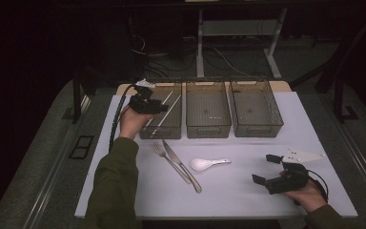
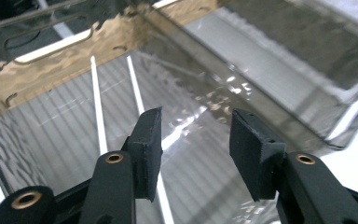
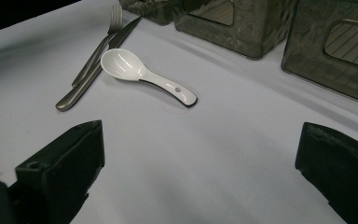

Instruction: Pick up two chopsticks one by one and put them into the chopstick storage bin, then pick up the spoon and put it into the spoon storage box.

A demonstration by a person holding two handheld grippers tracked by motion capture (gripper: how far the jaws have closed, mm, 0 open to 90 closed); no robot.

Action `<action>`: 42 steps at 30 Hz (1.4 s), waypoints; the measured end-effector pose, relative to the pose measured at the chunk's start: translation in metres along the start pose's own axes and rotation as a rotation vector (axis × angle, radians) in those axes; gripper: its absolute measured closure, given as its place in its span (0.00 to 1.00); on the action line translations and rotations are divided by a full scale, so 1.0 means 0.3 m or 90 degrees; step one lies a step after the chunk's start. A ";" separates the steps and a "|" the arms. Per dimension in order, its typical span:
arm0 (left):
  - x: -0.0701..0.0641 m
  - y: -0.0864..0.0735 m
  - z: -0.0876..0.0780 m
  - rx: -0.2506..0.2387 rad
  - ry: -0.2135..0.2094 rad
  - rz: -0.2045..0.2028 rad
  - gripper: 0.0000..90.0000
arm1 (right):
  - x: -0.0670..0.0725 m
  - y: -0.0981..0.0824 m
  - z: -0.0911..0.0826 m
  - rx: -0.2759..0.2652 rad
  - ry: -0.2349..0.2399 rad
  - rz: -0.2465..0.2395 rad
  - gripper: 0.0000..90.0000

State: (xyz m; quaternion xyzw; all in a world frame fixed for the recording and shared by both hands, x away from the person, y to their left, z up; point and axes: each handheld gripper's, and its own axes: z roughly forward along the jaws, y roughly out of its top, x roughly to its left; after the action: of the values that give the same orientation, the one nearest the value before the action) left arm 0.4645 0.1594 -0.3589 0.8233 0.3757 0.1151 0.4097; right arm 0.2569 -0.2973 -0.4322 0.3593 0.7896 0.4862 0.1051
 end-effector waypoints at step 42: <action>-0.355 -0.392 -0.193 -0.085 -0.064 0.032 0.06 | 0.003 0.000 -0.004 -0.003 0.001 -0.004 0.02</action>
State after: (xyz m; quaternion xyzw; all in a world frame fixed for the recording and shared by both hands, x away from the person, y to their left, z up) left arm 0.3003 0.1625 -0.3989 0.8080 0.3251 0.1090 0.4792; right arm 0.2556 -0.2975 -0.4315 0.3563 0.7894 0.4883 0.1070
